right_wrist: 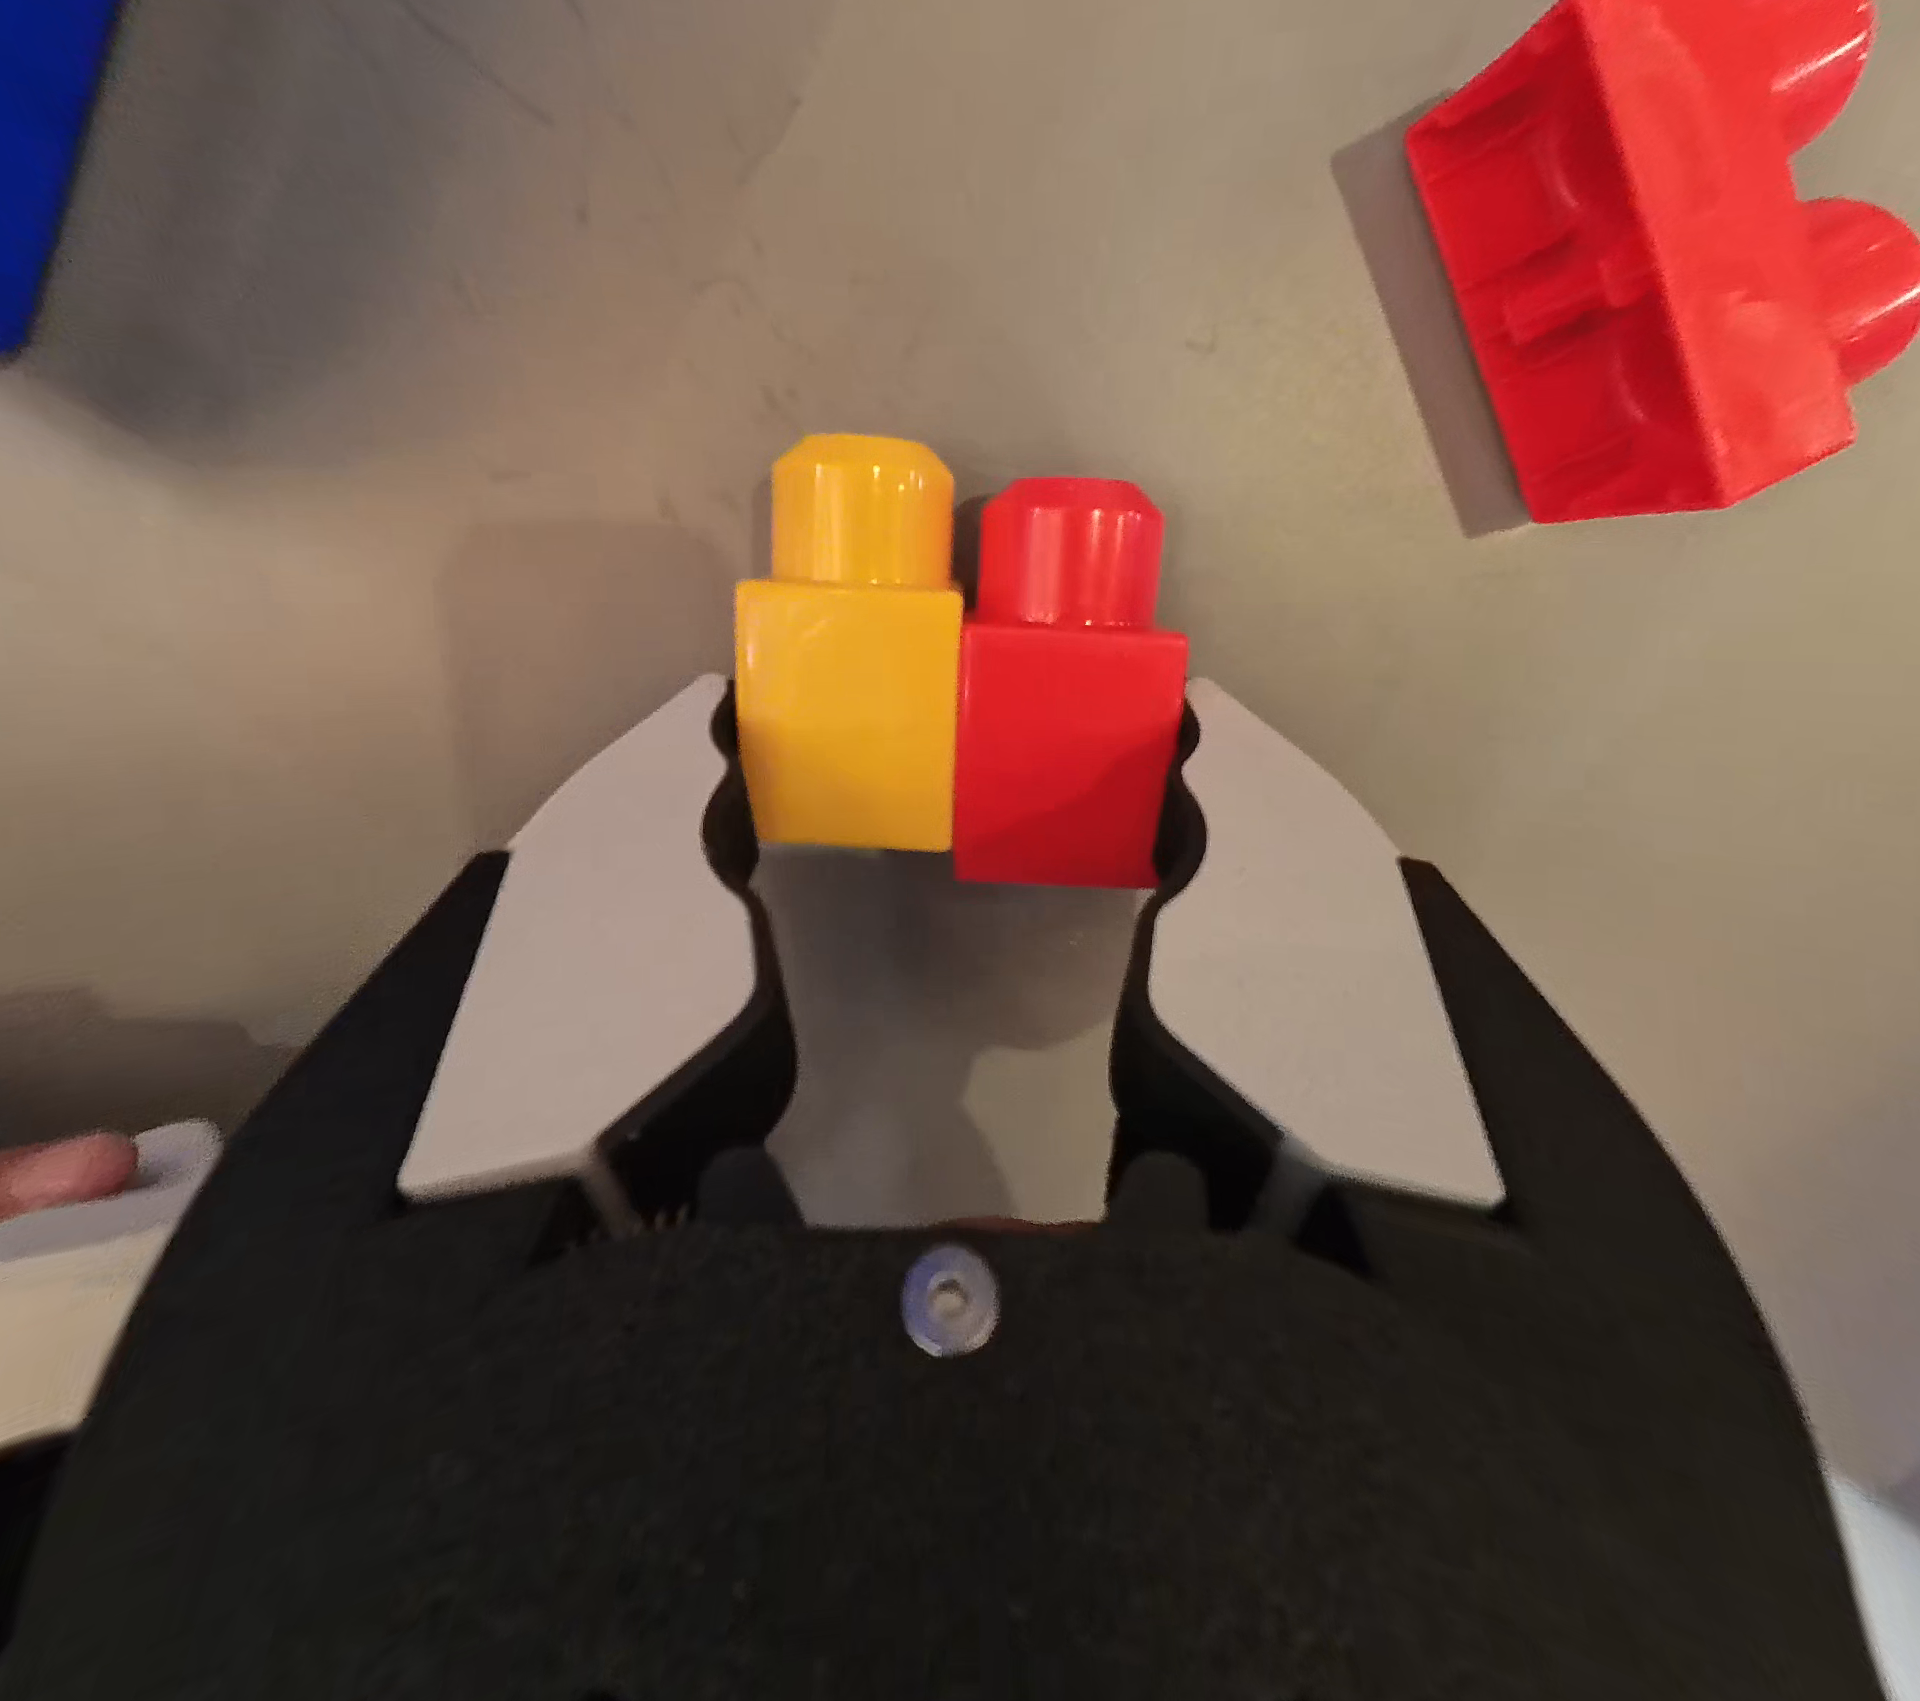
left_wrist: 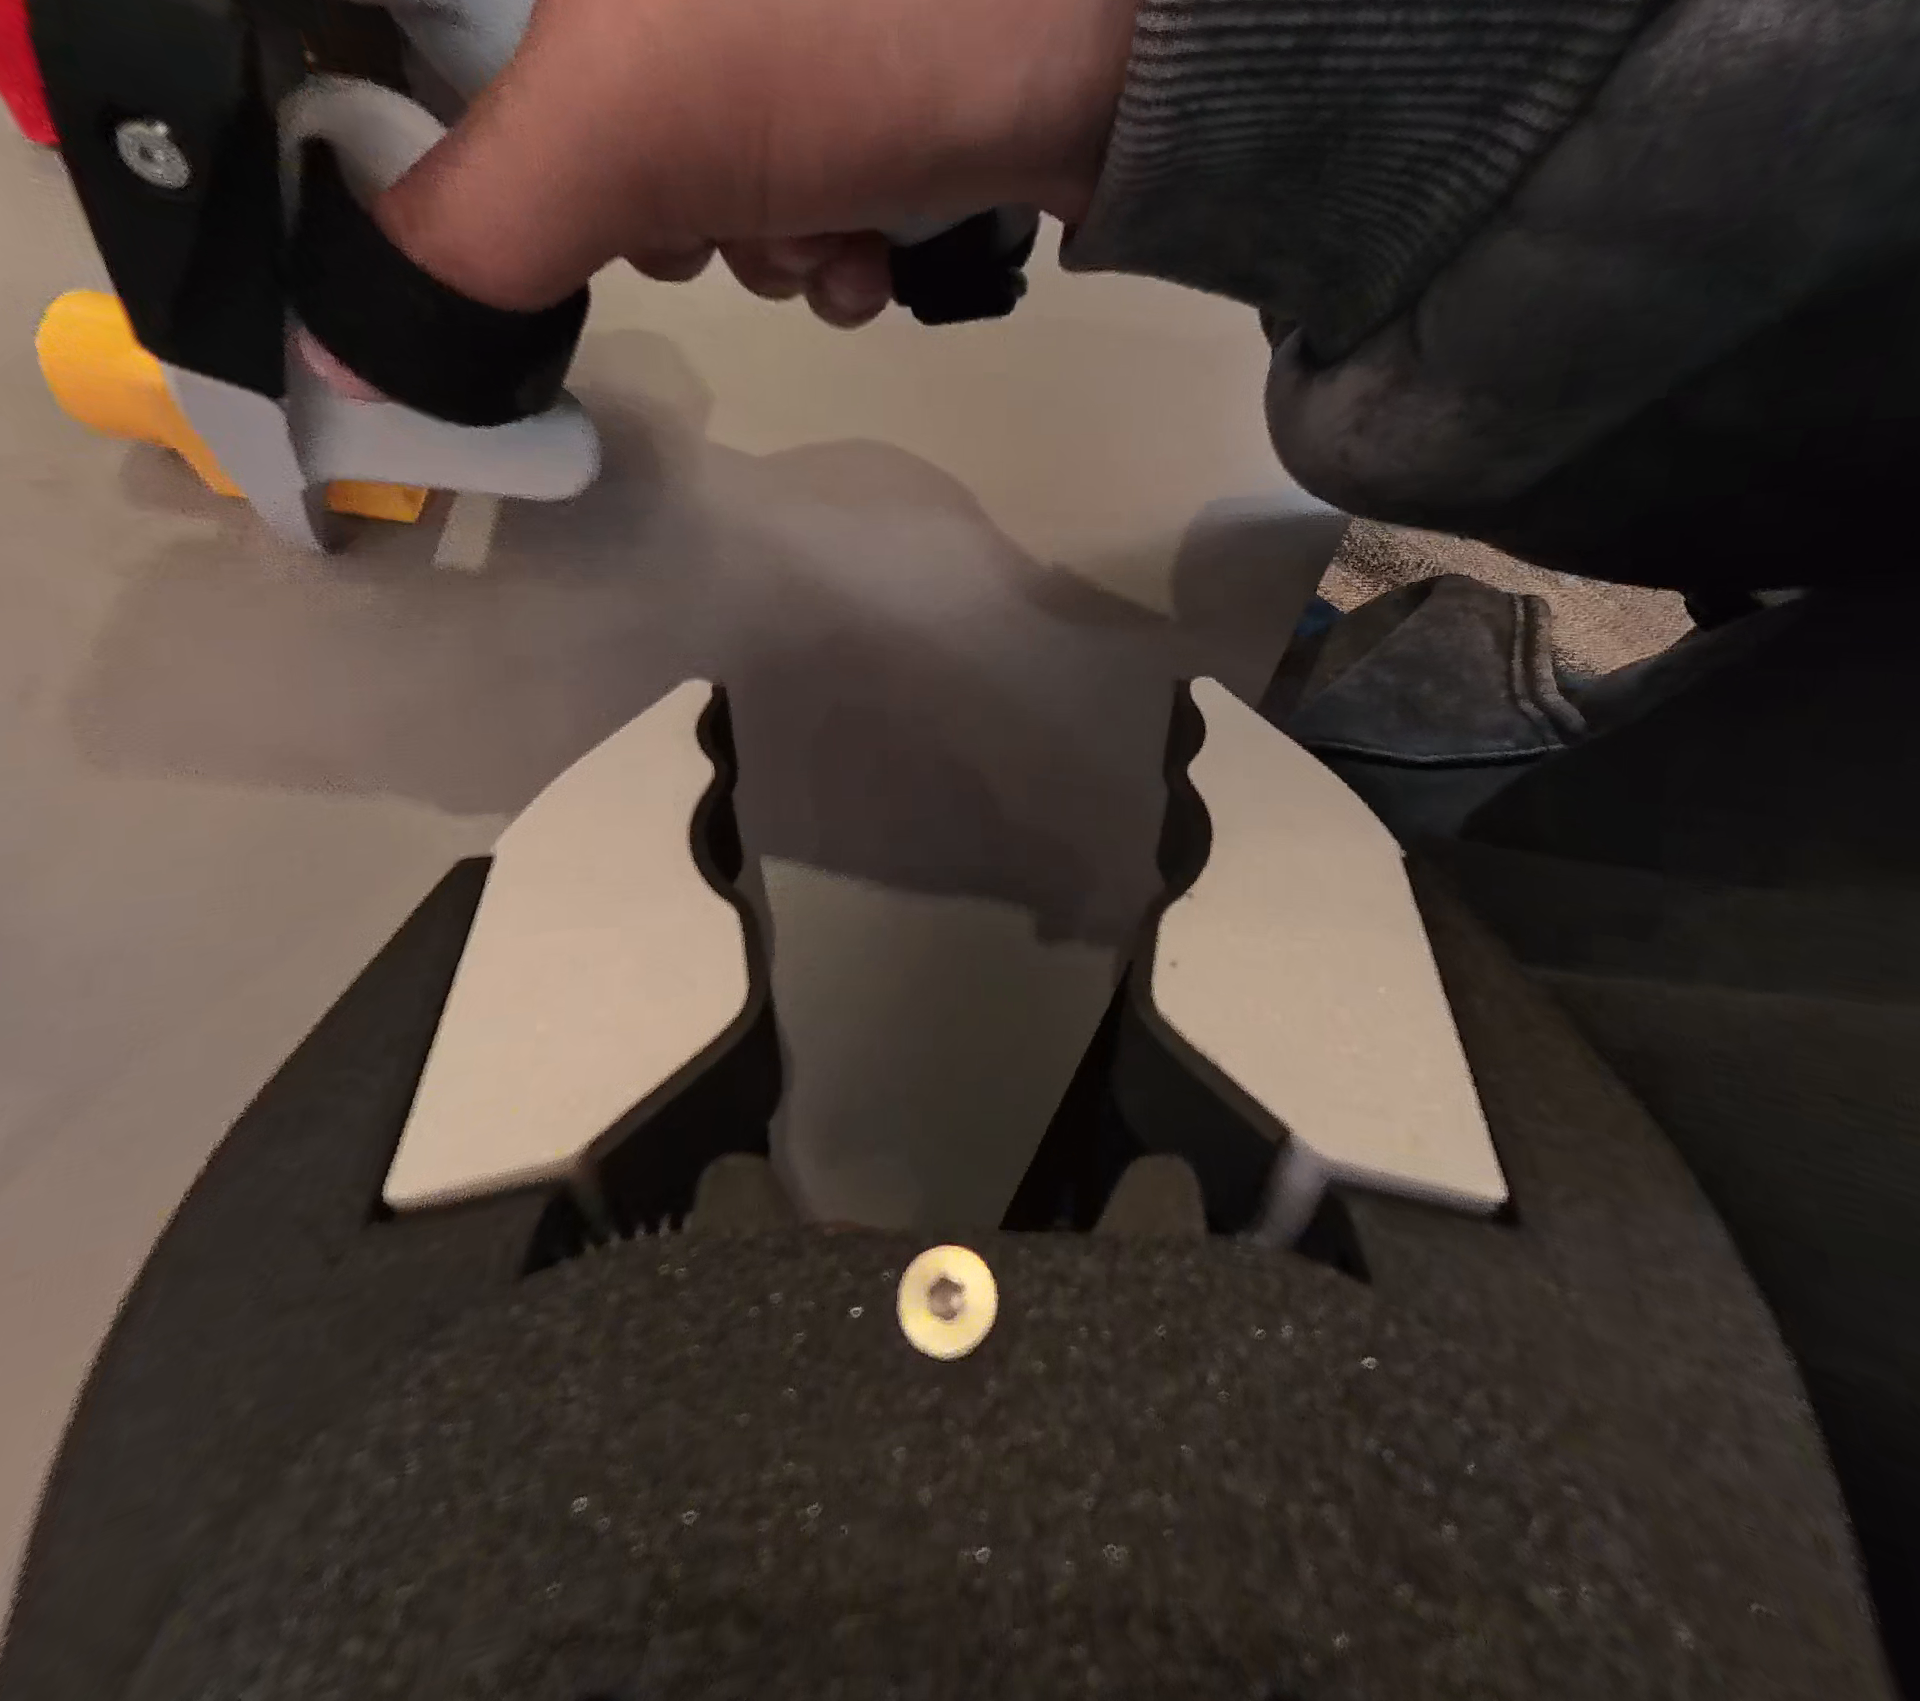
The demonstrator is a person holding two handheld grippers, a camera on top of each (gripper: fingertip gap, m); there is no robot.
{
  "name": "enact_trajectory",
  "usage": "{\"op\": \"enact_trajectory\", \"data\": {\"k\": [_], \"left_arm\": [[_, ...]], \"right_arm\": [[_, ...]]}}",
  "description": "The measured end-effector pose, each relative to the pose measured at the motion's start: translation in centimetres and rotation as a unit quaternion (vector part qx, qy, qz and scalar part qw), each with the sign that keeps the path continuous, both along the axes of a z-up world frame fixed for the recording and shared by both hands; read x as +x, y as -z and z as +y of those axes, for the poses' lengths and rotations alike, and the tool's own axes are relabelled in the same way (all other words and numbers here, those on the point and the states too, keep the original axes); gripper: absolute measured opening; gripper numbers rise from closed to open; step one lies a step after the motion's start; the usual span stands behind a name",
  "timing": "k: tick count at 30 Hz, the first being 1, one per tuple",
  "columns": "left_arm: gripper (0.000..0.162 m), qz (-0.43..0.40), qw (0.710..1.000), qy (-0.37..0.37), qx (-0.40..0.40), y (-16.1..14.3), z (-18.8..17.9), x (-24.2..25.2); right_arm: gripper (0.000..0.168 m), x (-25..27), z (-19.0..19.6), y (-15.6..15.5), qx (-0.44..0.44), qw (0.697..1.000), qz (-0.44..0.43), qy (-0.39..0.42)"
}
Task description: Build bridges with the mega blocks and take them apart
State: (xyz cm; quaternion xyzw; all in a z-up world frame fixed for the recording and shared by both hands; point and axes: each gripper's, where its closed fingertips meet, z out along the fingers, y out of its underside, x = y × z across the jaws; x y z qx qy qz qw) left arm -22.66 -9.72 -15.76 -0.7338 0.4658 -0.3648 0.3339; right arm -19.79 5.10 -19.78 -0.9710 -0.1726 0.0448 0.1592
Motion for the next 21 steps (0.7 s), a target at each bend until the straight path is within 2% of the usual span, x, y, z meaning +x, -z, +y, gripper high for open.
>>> {"op": "enact_trajectory", "data": {"k": [4,9,11,16,21], "left_arm": [[0.079,0.000,1.000,-0.022,0.001,0.2,0.9,-0.5],[0.079,-0.014,0.997,-0.060,-0.037,0.2,2.3,-1.4],[0.079,-0.021,0.996,-0.061,-0.058,0.1,2.5,-1.5],[0.079,-0.025,0.993,-0.070,-0.093,-0.8,4.1,-1.0],[0.079,0.043,0.989,-0.124,-0.067,-2.1,8.7,1.3]], "right_arm": [[0.076,0.9,0.0,-1.0,0.026,0.999,0.010,-0.037],[0.075,4.0,0.5,-4.7,0.164,0.984,0.010,-0.075],[0.076,5.5,-0.1,-5.4,0.195,0.976,0.040,-0.090],[0.076,11.1,-1.6,-6.2,0.270,0.959,0.050,-0.075],[0.076,14.2,-2.6,-6.1,0.340,0.939,0.032,-0.047]]}}
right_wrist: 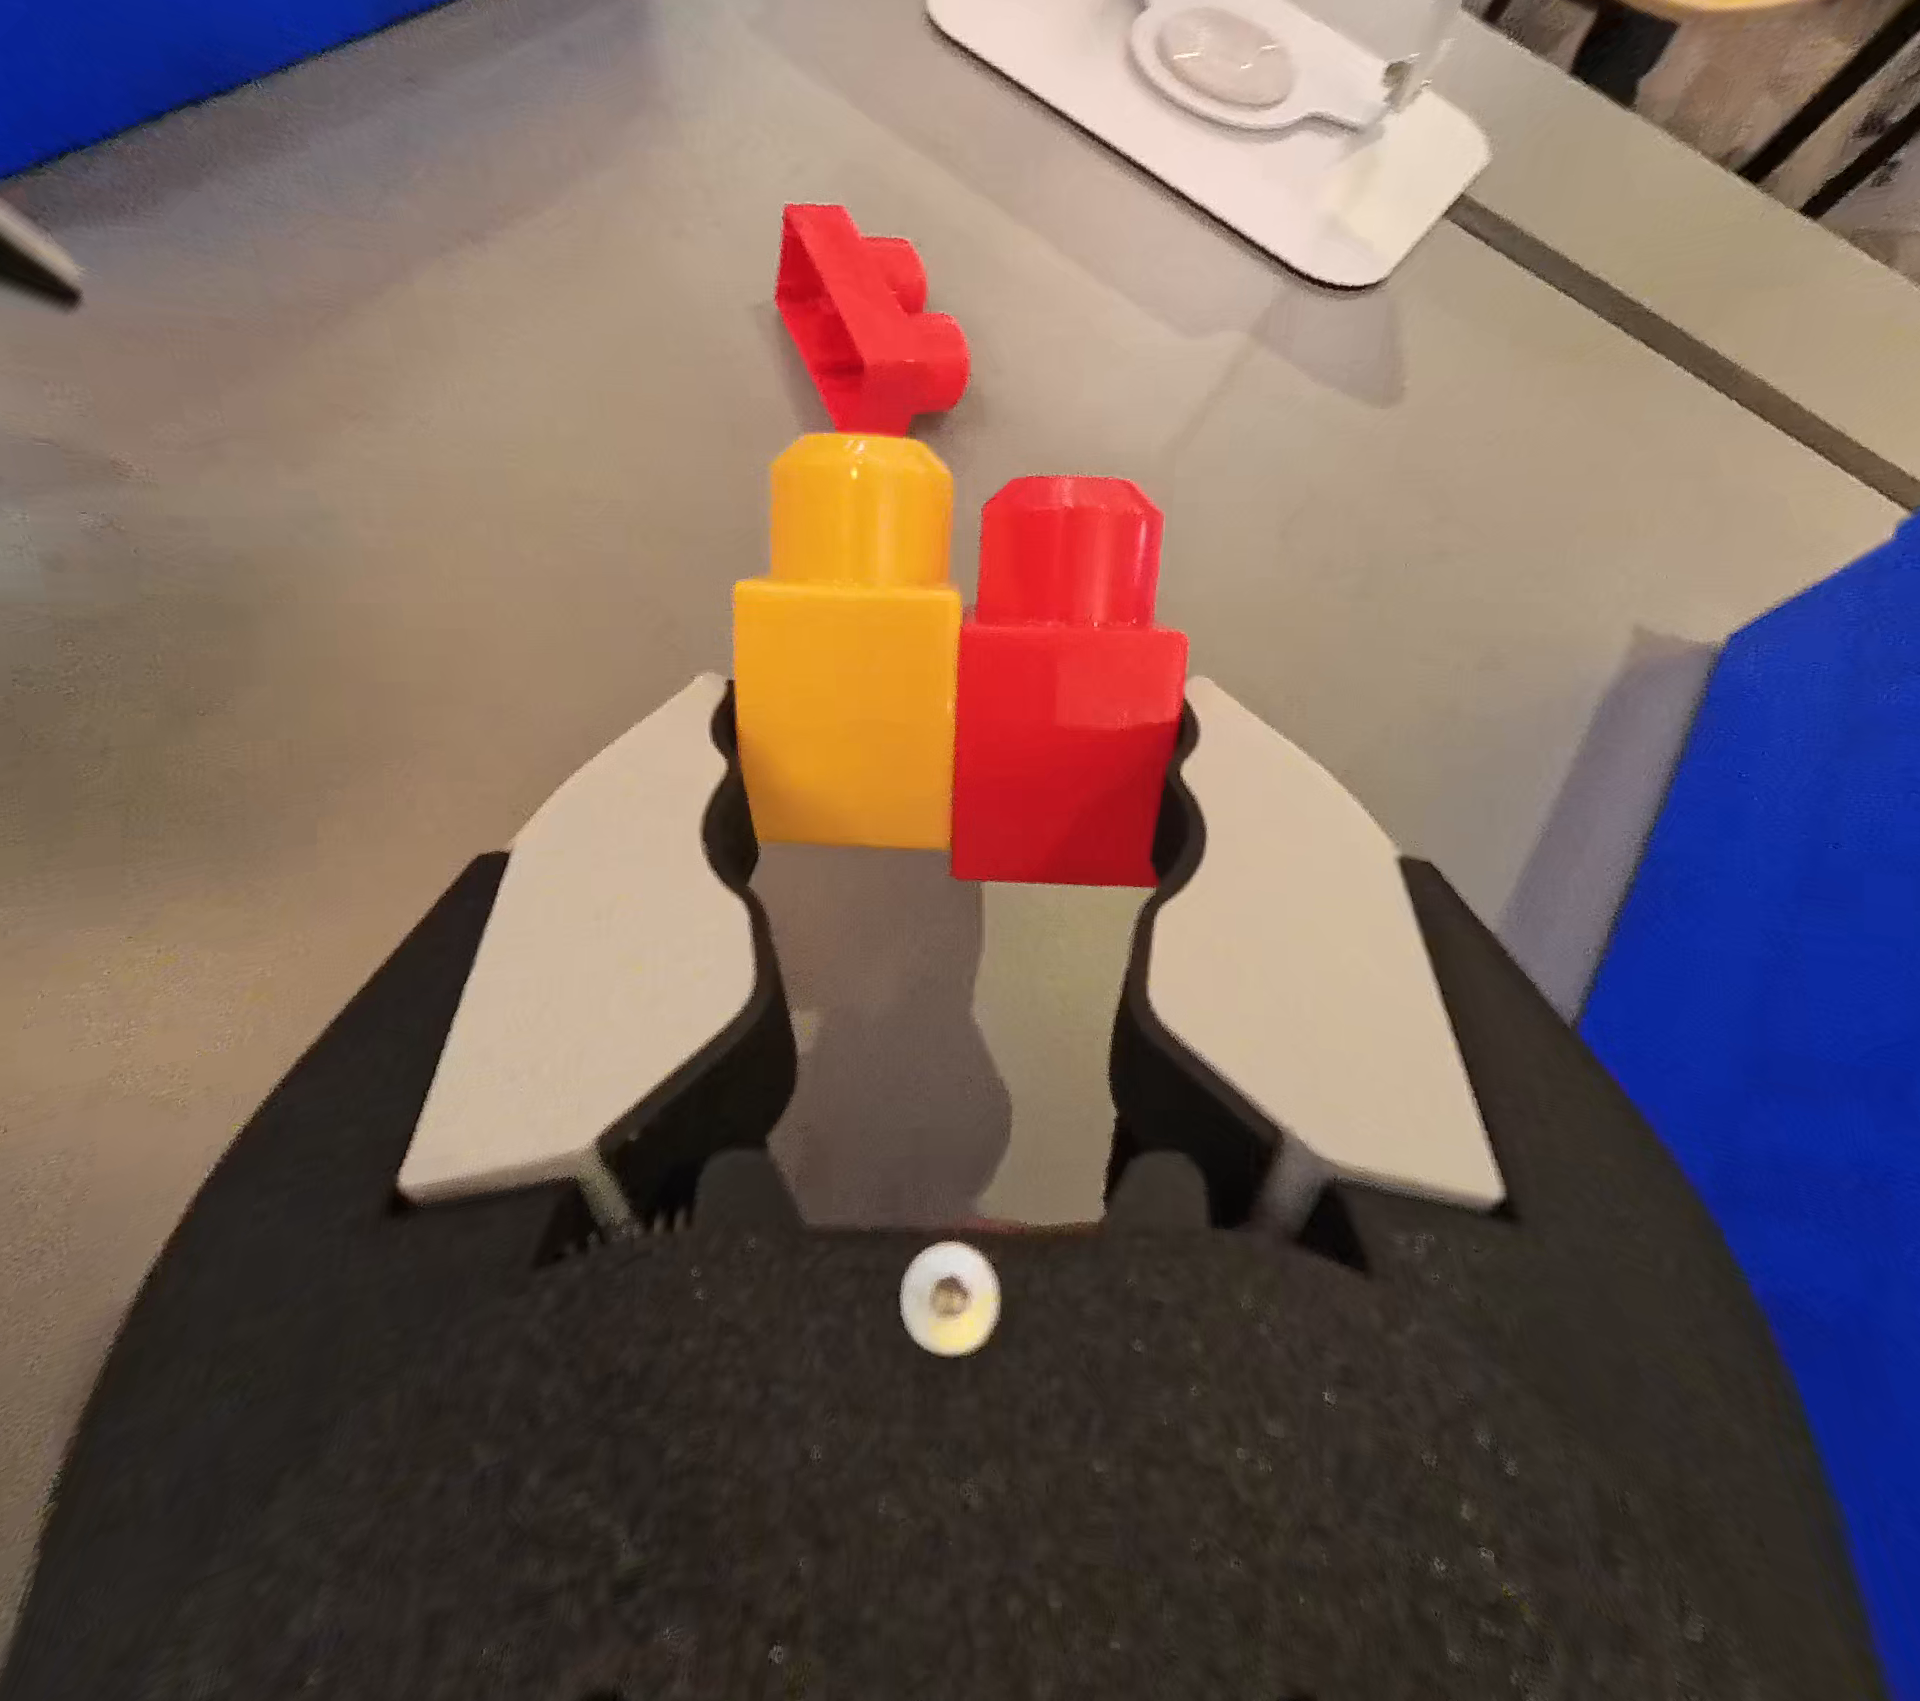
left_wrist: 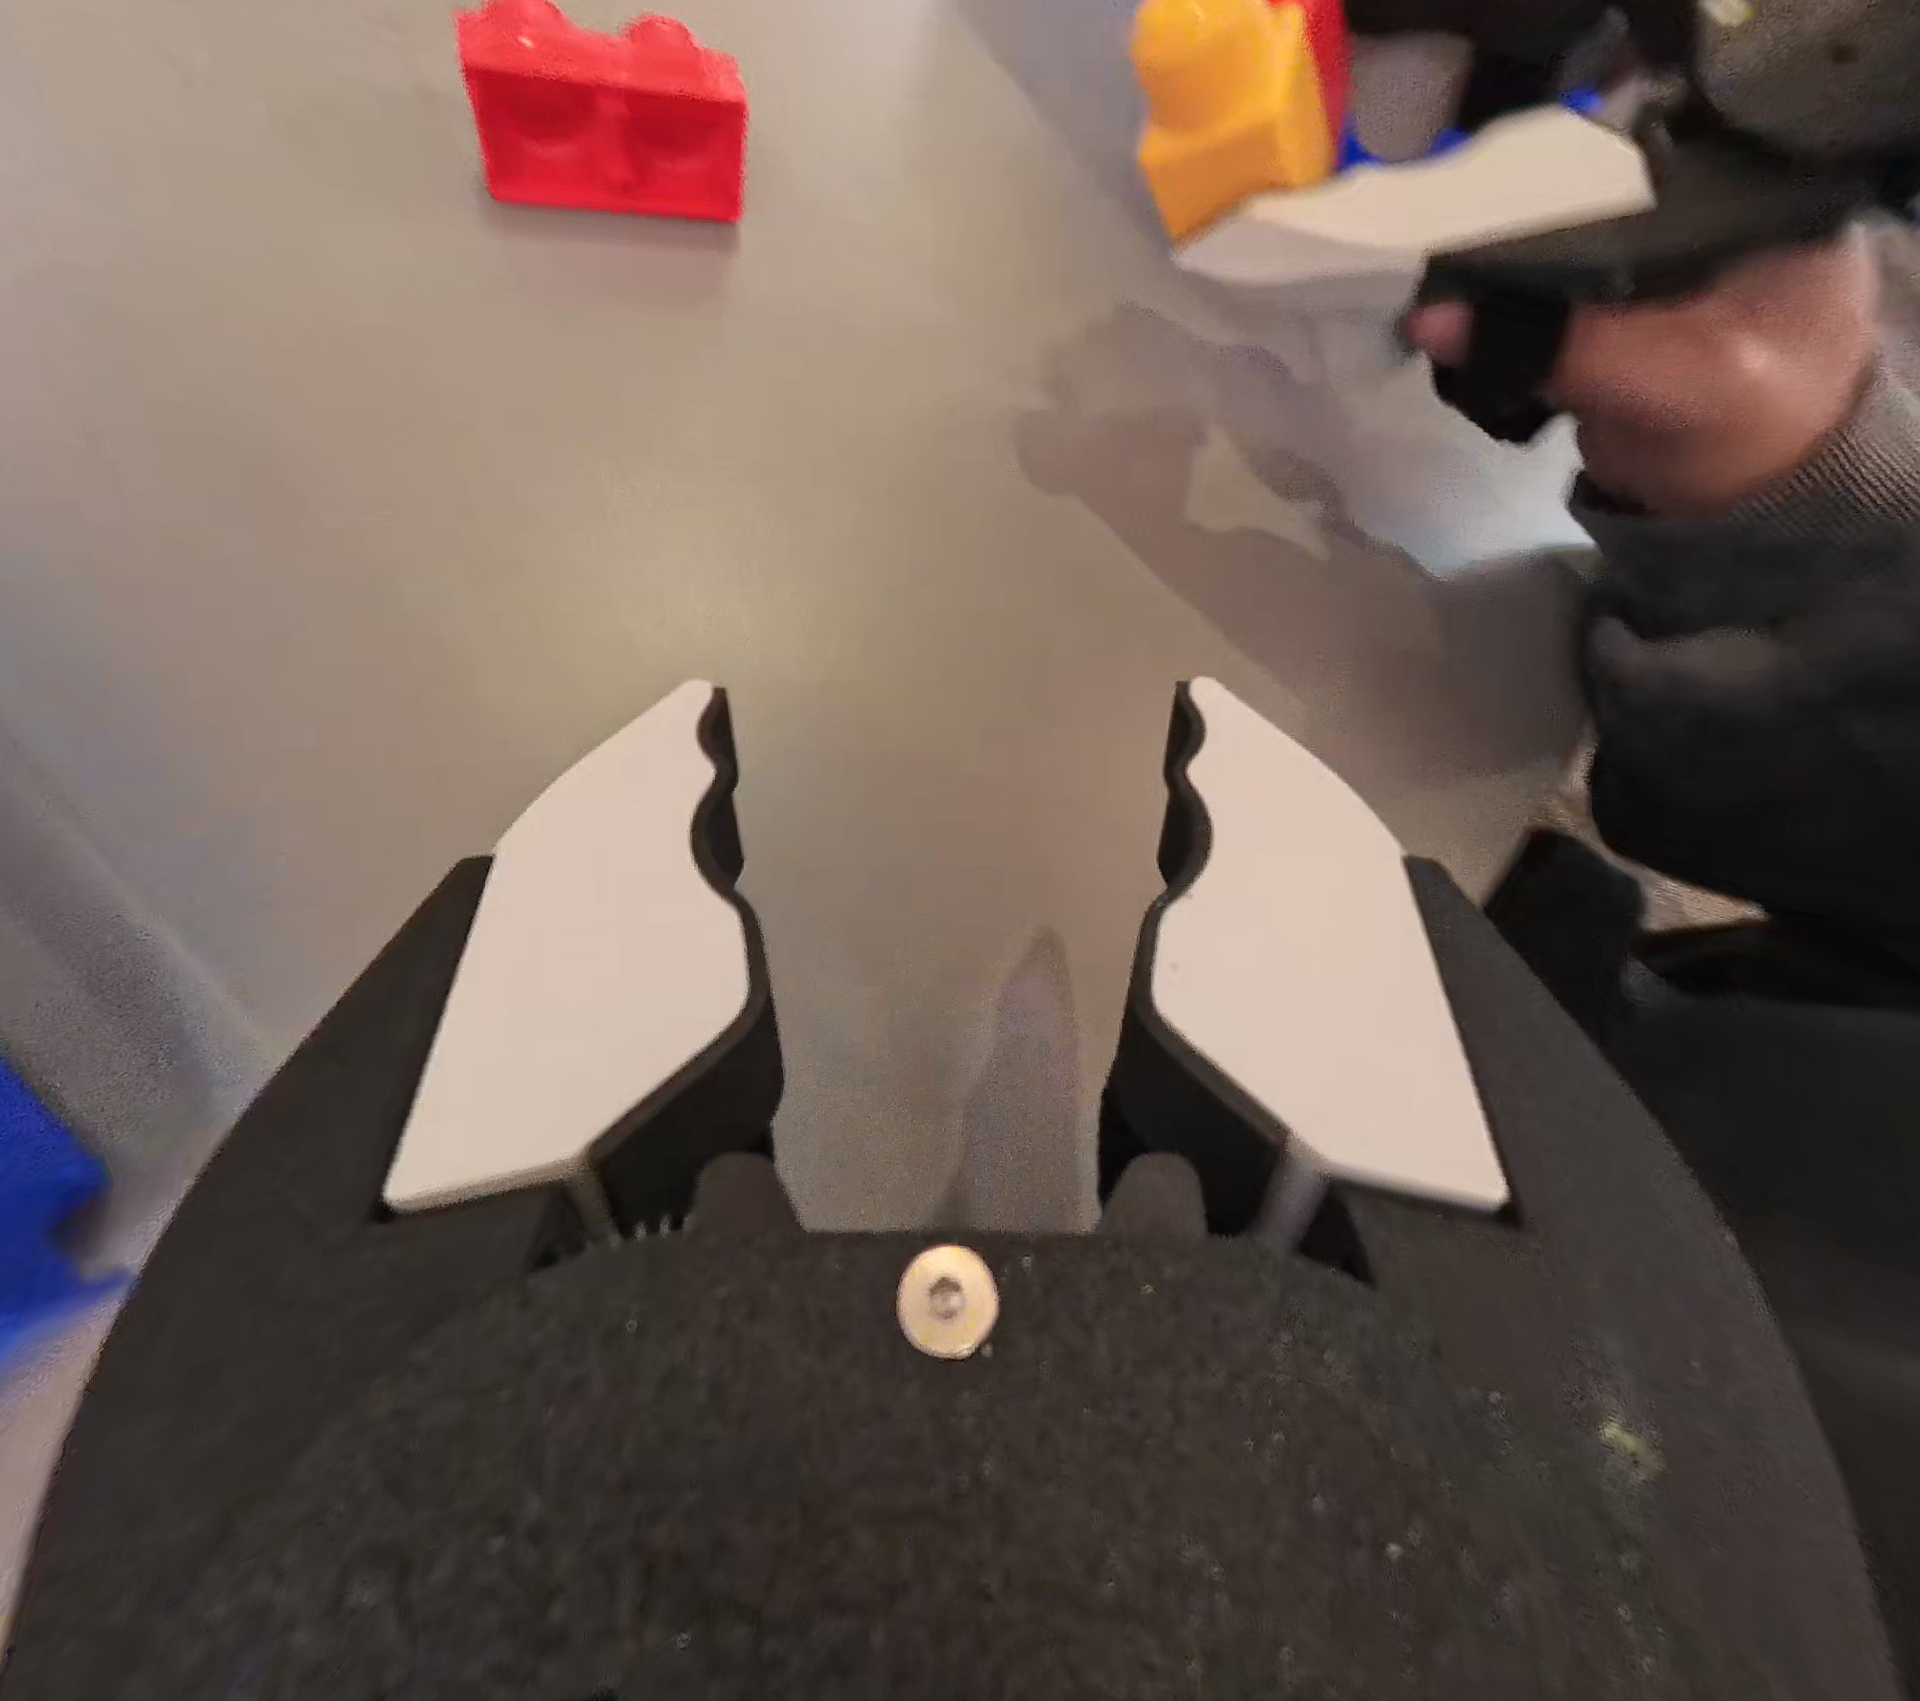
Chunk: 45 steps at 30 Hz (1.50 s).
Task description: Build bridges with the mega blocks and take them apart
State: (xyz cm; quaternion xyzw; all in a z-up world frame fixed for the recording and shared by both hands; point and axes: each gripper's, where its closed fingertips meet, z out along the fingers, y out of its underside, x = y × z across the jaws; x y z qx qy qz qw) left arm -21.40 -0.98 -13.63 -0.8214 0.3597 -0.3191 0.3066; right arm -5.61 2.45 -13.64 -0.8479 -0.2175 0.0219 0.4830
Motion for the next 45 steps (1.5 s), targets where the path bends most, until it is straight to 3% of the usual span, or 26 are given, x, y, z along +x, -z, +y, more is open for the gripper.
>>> {"op": "enact_trajectory", "data": {"k": [5,9,15,20,22,23,26,29,33,36,39,42,45], "left_arm": [[0.078,0.124,0.990,-0.049,0.041,-0.9,7.1,4.0],[0.084,0.203,0.978,-0.046,0.004,0.6,10.7,7.0],[0.087,0.274,0.958,-0.063,-0.060,2.7,13.6,8.1],[0.100,0.348,0.931,-0.072,-0.080,3.6,15.4,8.2],[0.091,0.360,0.926,-0.063,-0.100,4.6,15.3,8.5],[0.076,0.368,0.921,-0.060,-0.108,5.2,15.2,8.4],[0.075,0.356,0.925,-0.054,-0.117,5.6,15.0,8.4],[0.075,0.243,0.959,-0.023,-0.148,4.3,14.1,9.8],[0.075,-0.005,0.987,0.082,-0.136,-1.8,12.0,11.9],[0.075,-0.211,0.954,0.170,-0.125,-7.7,9.4,12.2],[0.075,-0.378,0.894,0.209,-0.120,-12.7,8.1,11.5],[0.075,-0.454,0.851,0.228,-0.137,-15.0,7.6,10.7],[0.075,-0.467,0.844,0.231,-0.126,-15.2,7.4,10.5]], "right_arm": [[0.076,1.0,-0.6,1.0,0.026,0.999,0.013,0.017],[0.076,0.8,-0.9,0.3,0.049,0.999,0.021,0.002],[0.076,0.6,-1.6,0.4,0.051,0.997,0.058,-0.021],[0.076,0.8,-1.6,0.3,0.042,0.995,0.088,-0.024],[0.075,0.7,-1.7,0.4,0.038,0.995,0.090,-0.026],[0.076,0.7,-1.7,0.4,0.038,0.995,0.090,-0.027],[0.076,0.5,-1.8,0.5,0.034,0.995,0.090,-0.032],[0.076,0.3,-1.9,0.5,0.031,0.994,0.097,-0.040],[0.076,-0.9,-2.0,-0.2,0.017,0.983,0.166,-0.081],[0.076,-3.3,-1.8,-3.3,0.009,0.945,0.289,-0.156],[0.076,-5.4,-0.6,-6.4,0.013,0.913,0.353,-0.206],[0.076,-7.6,1.1,-8.4,0.017,0.900,0.365,-0.239],[0.076,-9.2,1.8,-10.2,0.031,0.895,0.365,-0.255]]}}
